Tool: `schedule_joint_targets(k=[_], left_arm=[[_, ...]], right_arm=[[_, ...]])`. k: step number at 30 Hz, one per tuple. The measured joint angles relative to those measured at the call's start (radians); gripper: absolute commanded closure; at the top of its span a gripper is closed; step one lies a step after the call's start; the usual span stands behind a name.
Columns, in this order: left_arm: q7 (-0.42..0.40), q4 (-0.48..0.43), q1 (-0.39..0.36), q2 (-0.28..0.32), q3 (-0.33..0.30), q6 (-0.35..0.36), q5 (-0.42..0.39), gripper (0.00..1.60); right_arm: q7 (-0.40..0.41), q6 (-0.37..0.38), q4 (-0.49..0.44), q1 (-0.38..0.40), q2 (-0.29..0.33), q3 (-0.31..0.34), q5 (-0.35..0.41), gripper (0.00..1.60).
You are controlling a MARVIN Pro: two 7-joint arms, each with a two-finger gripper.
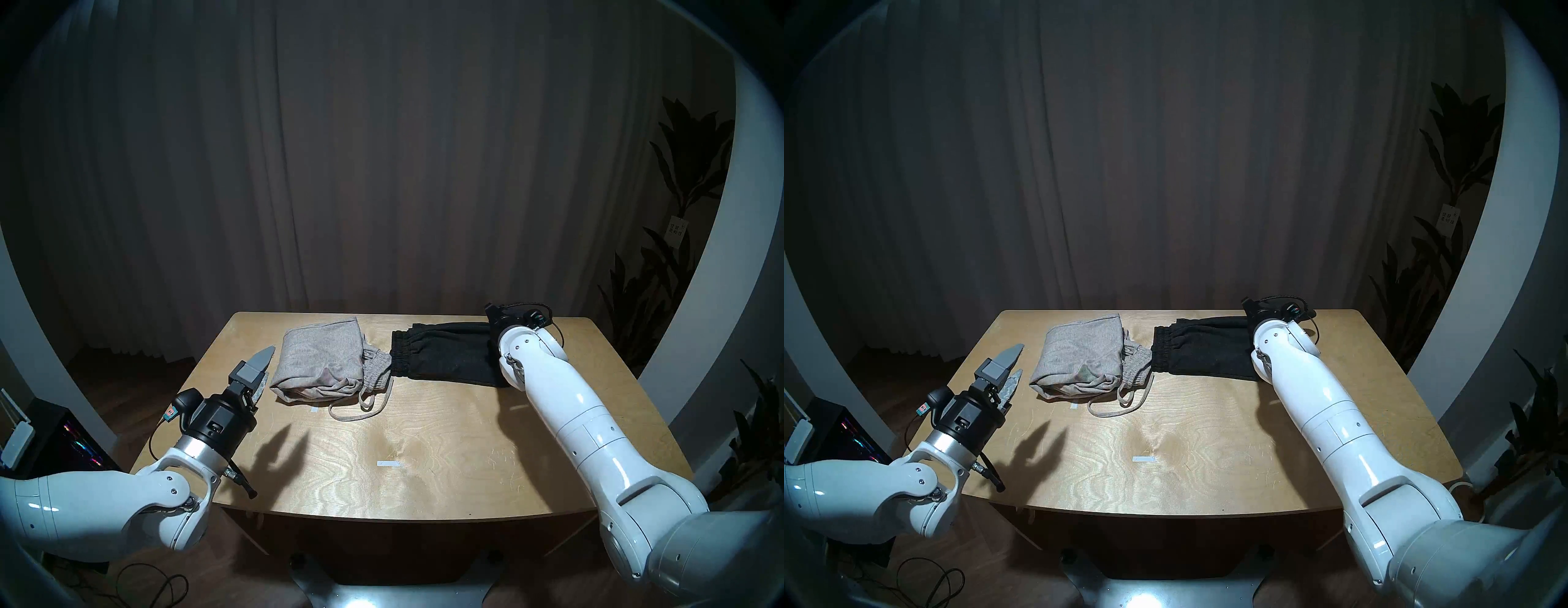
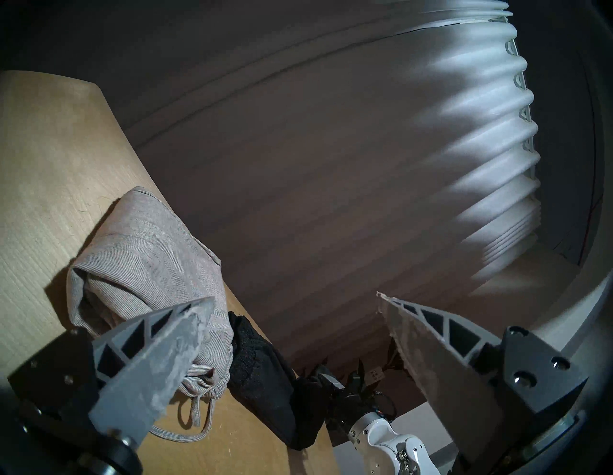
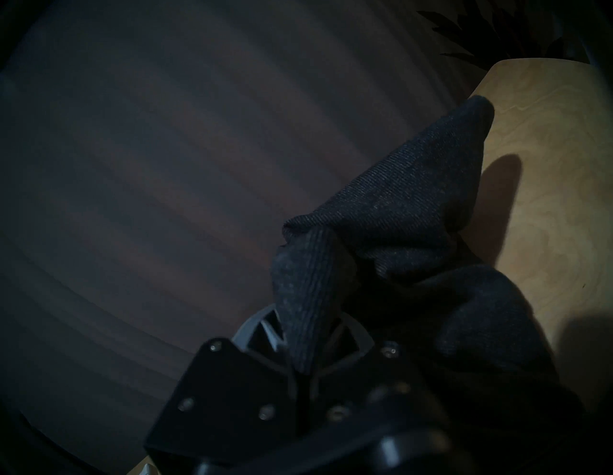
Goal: Fold pants twice and stack them
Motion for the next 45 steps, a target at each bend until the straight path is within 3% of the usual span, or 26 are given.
schedule_joint_targets(k=[12,24,35,38,45], left_arm=[[-0.069,-0.007,0.041,0.039,0.000,-0.039,-0.075,0.00],[-0.201,-0.015,0.097,0.068,0.006,-0.090,-0.176,0.00],[-0.317,-0.025,0.146,0.081,0.016,-0.122,-0.265,0.00],[-0.340,-0.029,0.159,0.082,0.020,-0.128,-0.285,0.00],[-0.375,-0.038,0.175,0.082,0.024,-0.138,-0.312,0.00]], right_arm=[[0.035,0.075,0.073,0.092,-0.053,-0.131,-0.057,1.60],[0.117,0.188,0.133,0.158,-0.077,-0.265,-0.114,1.60],[0.202,0.396,0.131,0.225,-0.042,-0.386,-0.142,1.60],[0.200,0.483,0.119,0.256,-0.007,-0.447,-0.158,1.60],[0.170,0.622,0.103,0.308,0.032,-0.501,-0.158,1.60]])
